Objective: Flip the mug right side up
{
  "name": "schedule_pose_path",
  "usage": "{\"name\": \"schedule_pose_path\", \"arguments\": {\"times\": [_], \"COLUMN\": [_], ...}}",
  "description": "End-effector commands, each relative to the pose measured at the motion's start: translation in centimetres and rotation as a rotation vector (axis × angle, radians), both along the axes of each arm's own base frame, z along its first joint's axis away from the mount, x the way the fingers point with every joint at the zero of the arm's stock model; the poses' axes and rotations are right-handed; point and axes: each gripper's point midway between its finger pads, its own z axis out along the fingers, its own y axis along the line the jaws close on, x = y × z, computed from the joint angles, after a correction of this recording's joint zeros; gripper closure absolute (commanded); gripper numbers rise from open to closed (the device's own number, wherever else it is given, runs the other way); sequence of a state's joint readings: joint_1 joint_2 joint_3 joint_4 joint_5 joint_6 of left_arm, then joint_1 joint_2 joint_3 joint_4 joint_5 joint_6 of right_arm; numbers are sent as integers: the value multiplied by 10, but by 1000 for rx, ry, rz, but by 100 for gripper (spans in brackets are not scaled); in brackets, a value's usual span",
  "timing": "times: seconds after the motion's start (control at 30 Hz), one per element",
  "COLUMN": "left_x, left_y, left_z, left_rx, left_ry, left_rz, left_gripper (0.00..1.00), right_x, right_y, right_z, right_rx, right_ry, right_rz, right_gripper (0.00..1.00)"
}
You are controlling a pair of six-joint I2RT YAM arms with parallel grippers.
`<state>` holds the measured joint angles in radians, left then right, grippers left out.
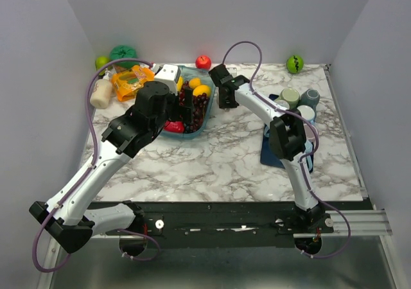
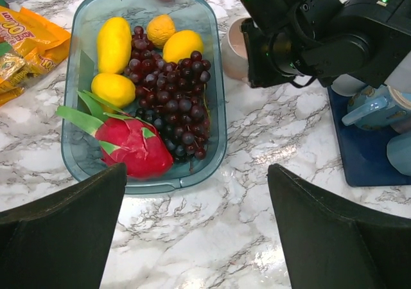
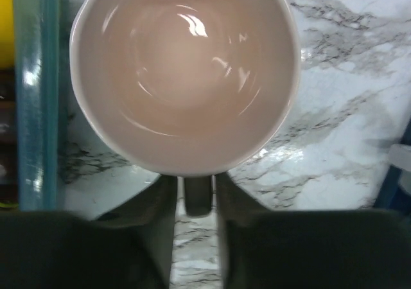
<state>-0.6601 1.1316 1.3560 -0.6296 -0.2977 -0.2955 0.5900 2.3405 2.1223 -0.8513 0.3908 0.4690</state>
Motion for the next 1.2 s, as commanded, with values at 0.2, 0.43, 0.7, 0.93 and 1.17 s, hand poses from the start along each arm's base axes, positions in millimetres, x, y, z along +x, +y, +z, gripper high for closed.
{"name": "schedule_pose_path", "arguments": {"times": [0.2,0.43,0.7,0.93,1.17], "left_x": [-2,2,-17,-25,-20], "left_y": [-5,-19,-83,-130,-186], "left_z": [9,18,7,-11,-62], "left_rx": [-30,-57,-78,-107,-35], "left_ry": [-27,-62,-48,-55,0], "left_rz": [-44,-104,-503,-693,-797], "left_gripper": [1,1,1,1,1], "right_x": [6,-19,-93,-160,-216], "right_y": [19,-1,-71,-125,-149], "right_z": [38,106,205,249,292], "right_rx": [93,146,203,248,397], "right_ry": [-66,-153,-347,-477,-652], "right_rz": [17,3,-20,-45,25], "right_gripper": [31,20,18,17,17]}}
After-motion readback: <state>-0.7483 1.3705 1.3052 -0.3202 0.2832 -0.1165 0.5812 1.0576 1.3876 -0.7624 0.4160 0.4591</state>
